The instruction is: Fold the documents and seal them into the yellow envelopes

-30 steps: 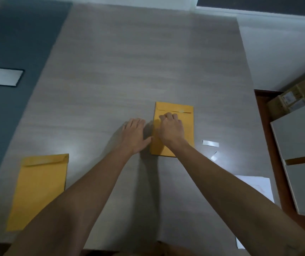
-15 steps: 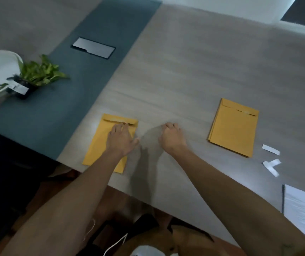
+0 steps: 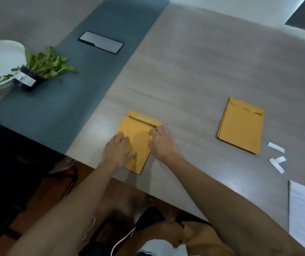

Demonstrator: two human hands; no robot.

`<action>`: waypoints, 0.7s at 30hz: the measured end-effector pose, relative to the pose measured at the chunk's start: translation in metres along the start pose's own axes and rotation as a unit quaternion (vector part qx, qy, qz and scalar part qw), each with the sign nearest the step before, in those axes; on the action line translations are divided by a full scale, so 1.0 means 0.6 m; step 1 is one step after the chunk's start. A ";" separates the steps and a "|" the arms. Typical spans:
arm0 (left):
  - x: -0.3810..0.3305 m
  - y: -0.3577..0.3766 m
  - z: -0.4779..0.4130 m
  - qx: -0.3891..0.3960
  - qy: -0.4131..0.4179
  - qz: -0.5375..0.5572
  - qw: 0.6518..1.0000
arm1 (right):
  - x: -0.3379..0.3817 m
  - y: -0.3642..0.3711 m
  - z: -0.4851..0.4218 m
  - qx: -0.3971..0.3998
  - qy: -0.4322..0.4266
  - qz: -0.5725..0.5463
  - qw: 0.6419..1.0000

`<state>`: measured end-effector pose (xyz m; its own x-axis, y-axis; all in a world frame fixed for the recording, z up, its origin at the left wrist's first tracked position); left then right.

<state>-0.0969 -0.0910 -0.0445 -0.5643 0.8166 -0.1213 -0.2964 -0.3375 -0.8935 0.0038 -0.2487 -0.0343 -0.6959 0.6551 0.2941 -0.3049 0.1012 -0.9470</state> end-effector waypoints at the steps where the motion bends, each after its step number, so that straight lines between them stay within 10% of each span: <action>1: -0.018 0.003 0.001 0.001 0.014 -0.005 1.000 | -0.015 -0.007 0.010 -0.023 0.022 0.002 0.999; 21: -0.358 0.103 0.113 0.000 0.346 -0.110 0.932 | -0.266 -0.030 0.347 -0.119 0.363 -0.133 0.915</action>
<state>-0.0465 -0.3191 -0.0444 0.1419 0.9723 -0.1859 -0.3466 -0.1271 -0.9294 -0.0151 -0.5112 -0.0373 0.0235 0.8990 0.4374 -0.1901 0.4335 -0.8809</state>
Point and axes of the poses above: each hand's wrist, its own z-axis away from the middle knuckle, its own y-axis out of the palm, x = y × z, the point moved 1 cm from there along -z, towards the middle knuckle, and after that the axes turned 8 degrees about -y, right-handed, at the moved point
